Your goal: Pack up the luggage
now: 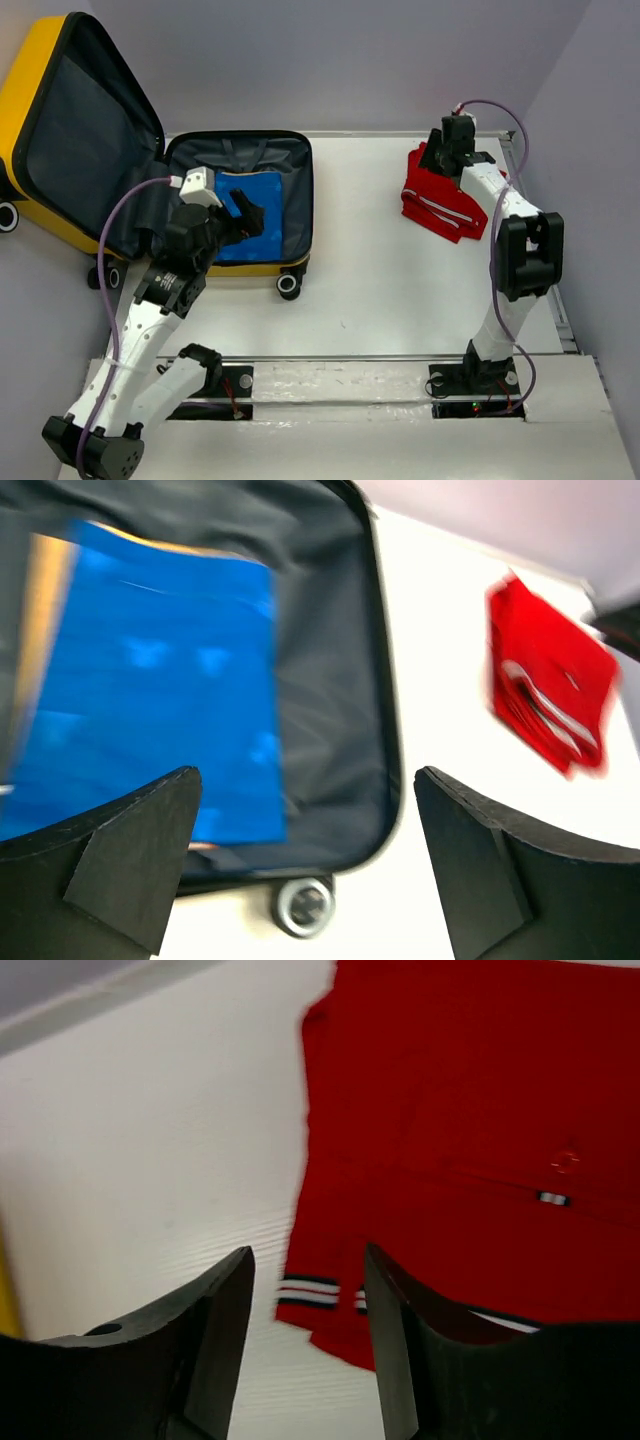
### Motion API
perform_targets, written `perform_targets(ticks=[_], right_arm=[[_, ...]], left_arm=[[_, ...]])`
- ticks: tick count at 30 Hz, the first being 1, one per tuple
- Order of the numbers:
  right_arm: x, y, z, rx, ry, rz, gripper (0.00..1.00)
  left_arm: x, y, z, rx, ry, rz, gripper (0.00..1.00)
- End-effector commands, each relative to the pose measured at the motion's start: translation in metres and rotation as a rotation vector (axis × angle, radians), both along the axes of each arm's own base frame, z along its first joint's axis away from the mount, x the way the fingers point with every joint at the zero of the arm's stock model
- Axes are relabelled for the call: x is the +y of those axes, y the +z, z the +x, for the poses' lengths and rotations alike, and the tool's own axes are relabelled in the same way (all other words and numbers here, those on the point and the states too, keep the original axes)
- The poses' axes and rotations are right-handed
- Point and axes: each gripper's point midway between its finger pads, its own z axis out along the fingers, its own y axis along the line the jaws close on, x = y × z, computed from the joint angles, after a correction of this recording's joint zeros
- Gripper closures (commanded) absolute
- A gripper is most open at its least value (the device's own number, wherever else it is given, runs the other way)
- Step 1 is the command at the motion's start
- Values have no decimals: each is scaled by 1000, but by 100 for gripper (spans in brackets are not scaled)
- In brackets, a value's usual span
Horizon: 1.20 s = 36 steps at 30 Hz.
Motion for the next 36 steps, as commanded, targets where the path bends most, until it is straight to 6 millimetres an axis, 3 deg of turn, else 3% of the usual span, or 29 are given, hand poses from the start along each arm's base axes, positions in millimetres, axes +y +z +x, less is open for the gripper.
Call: perform_targets(ticks=[1, 2, 4, 6, 8, 9, 10, 12, 13, 14, 15, 16, 18, 19, 20, 21, 22, 23, 24, 25, 28, 30, 31, 34, 35, 36], right_arm=[[-52, -78, -13, 226, -114, -202, 43], [-54, -81, -10, 238, -114, -216, 42], [-58, -116, -15, 342, -93, -238, 42], [-48, -135, -17, 391, -52, -204, 44], [-22, -158, -28, 443, 21, -139, 48], [-10, -176, -44, 482, 59, -125, 48], [12, -182, -51, 482, 104, -116, 48], [33, -190, -69, 504, 142, -110, 49], [45, -205, -89, 536, 171, -81, 50], [64, -199, -101, 518, 208, -74, 53], [72, -200, -112, 516, 222, -69, 54], [75, -213, -136, 546, 223, -60, 56], [94, -217, -176, 559, 277, -20, 57], [101, -205, -175, 528, 296, -16, 58], [97, -217, -200, 560, 288, -8, 58], [99, -199, -205, 509, 299, 18, 58], [94, -205, -225, 523, 297, 41, 55], [96, -189, -218, 472, 297, 50, 55], [88, -176, -223, 434, 287, 51, 47], [79, -179, -224, 445, 269, 33, 42], [50, -145, -215, 382, 221, 41, 31], [39, -130, -214, 347, 198, 47, 19], [35, -114, -217, 309, 184, 58, 13], [35, -95, -235, 277, 174, 117, 8], [34, -79, -241, 218, 173, 142, 7], [32, -78, -247, 208, 167, 149, 7]], left_arm=[[-60, 9, -12, -40, -196, -53, 1], [-68, 8, -15, -38, -220, -57, 1], [-89, 8, -23, -37, -285, -68, 1], [-101, 4, -27, -28, -316, -74, 1], [-117, 1, -30, -22, -355, -77, 1], [-121, 2, -31, -25, -366, -78, 1], [-126, 0, -32, -23, -379, -78, 1], [-138, -6, -35, -12, -409, -75, 1], [-140, -8, -35, -8, -412, -75, 1], [-147, -10, -37, -5, -427, -77, 1], [-149, -10, -39, -4, -434, -76, 1], [-150, -11, -38, -3, -432, -76, 1], [-156, -13, -41, 3, -442, -71, 1], [-157, -14, -42, 5, -448, -70, 1], [-159, -17, -42, 13, -448, -63, 1], [-161, -18, -43, 16, -451, -60, 1], [-165, -23, -43, 30, -457, -49, 1], [-166, -25, -42, 35, -454, -43, 1], [-169, -28, -41, 43, -453, -39, 1], [-171, -30, -39, 51, -450, -32, 1], [-188, -40, -32, 83, -460, -5, 1], [-194, -38, -28, 81, -459, 10, 1], [-198, -38, -24, 81, -454, 18, 1], [-206, -37, -11, 80, -440, 48, 1], [-209, -39, -8, 82, -439, 58, 1], [-213, -32, -3, 72, -436, 58, 1]])
